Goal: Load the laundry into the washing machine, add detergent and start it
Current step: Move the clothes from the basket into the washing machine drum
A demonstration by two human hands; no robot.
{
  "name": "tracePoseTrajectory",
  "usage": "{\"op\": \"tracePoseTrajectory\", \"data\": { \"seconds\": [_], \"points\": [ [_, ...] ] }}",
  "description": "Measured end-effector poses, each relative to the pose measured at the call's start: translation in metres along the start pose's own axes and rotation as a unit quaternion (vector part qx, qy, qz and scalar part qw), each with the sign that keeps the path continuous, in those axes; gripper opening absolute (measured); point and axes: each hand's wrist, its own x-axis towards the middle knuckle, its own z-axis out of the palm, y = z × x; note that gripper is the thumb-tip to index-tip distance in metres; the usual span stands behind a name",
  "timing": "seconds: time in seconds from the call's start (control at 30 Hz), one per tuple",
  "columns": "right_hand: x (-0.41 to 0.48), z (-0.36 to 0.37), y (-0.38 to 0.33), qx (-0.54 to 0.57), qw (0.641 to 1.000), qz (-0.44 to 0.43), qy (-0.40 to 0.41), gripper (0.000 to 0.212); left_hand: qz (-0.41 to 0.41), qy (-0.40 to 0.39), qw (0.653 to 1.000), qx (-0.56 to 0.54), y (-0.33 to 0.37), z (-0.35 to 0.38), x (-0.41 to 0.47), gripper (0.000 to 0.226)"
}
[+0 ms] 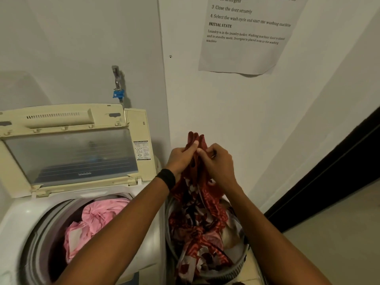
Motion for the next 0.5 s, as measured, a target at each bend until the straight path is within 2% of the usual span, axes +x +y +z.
{"op": "tracePoseTrajectory", "data": {
  "seconds": [0.1, 0.2, 0.3, 0.43, 0.5],
  "points": [
    [-0.004, 0.003, 0.013, 0.036, 0.994, -0.064, -0.087, 0.015, -0.05, -0.02, 0.998, -0.026, 0.0, -0.009, 0.001, 0.066],
    [-0.007, 0.0, 0.026, 0.031, 0.983, -0.114, -0.139, 0.03, -0.078, -0.066, 0.994, -0.034, -0.002, -0.02, 0.003, 0.072],
    [-0.014, 0.004, 0.032, -0.003, 0.975, -0.14, -0.174, 0.044, -0.068, -0.033, 0.996, -0.042, -0.004, -0.022, 0.007, 0.06],
    [-0.022, 0.0, 0.032, 0.001, 0.975, -0.127, -0.182, 0.05, -0.05, -0.019, 0.999, -0.01, 0.004, -0.025, 0.007, 0.041],
    [-0.023, -0.006, 0.042, -0.039, 0.966, -0.085, -0.243, 0.05, -0.033, -0.012, 0.999, -0.004, 0.006, -0.028, 0.009, 0.042]
  ]
}}
